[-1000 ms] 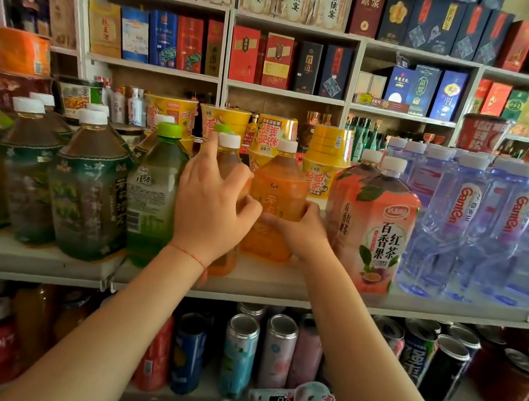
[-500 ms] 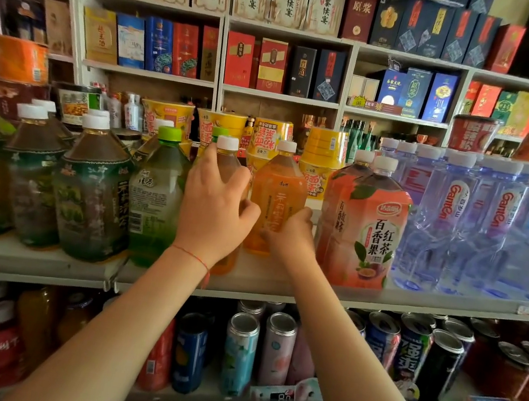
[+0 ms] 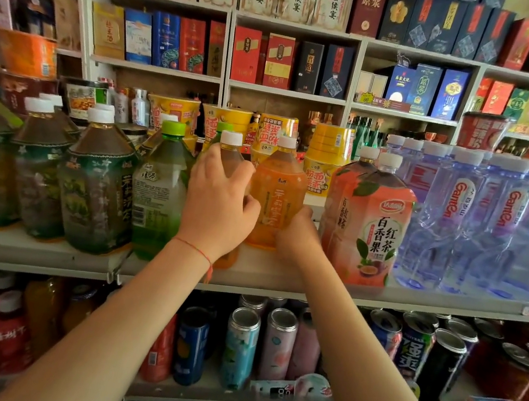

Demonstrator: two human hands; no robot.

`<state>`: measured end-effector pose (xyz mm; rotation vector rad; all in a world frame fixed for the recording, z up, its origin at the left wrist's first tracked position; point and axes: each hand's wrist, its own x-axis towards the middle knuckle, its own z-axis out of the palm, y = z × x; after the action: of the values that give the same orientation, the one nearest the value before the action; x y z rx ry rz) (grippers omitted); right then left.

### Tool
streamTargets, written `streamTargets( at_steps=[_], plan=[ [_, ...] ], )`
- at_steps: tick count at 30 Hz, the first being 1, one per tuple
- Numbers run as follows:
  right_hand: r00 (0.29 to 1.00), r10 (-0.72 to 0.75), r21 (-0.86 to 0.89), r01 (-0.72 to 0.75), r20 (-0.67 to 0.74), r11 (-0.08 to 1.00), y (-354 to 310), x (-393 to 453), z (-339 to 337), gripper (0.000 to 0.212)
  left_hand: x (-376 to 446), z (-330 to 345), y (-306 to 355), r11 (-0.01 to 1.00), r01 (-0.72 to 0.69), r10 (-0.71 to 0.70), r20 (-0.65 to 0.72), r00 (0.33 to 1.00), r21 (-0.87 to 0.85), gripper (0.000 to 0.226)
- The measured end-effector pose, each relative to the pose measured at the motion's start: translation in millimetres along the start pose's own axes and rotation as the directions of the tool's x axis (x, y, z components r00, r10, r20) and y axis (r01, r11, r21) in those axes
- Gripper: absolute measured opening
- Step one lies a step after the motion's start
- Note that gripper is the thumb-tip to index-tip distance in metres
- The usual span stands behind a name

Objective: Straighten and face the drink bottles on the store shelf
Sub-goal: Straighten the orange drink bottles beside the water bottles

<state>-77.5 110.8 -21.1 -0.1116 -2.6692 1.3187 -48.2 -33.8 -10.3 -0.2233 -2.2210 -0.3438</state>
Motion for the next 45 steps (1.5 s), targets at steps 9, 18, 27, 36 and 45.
streamTargets(
  at_steps=[9,18,27,36,45],
  plan=[
    [0.861,-0.475,0.124,0.499,-0.183,0.857,1.7,-59.4,25.6,0.063,5.9,-23.1,20.9,0.994,0.093,-0.106,0.250,0.962,0.064,0.046],
    [0.939,-0.307,0.060,0.320,-0.155,0.946,-14.1,-54.5,46.8,0.097,-20.2,-26.0,2.1,0.814,0.270,-0.300,0.027,0.954,-0.515,0.044],
    [0.963,-0.256,0.210,0.269,-0.086,0.940,9.0,-46.3,3.4,0.071,-43.3,-11.1,-4.5,0.677,0.413,-0.247,0.341,0.907,-0.609,0.060],
    [0.968,-0.202,0.352,0.244,-0.151,0.904,28.7,-56.3,-11.0,0.070,-42.5,9.2,5.0,0.767,0.402,-0.153,0.466,0.871,-0.499,0.082],
    [0.995,0.046,0.630,0.020,-0.089,0.777,4.5,-45.6,-10.5,0.067,-4.8,11.5,35.8,0.091,0.684,-0.347,0.621,0.703,-0.724,0.057]
  ],
)
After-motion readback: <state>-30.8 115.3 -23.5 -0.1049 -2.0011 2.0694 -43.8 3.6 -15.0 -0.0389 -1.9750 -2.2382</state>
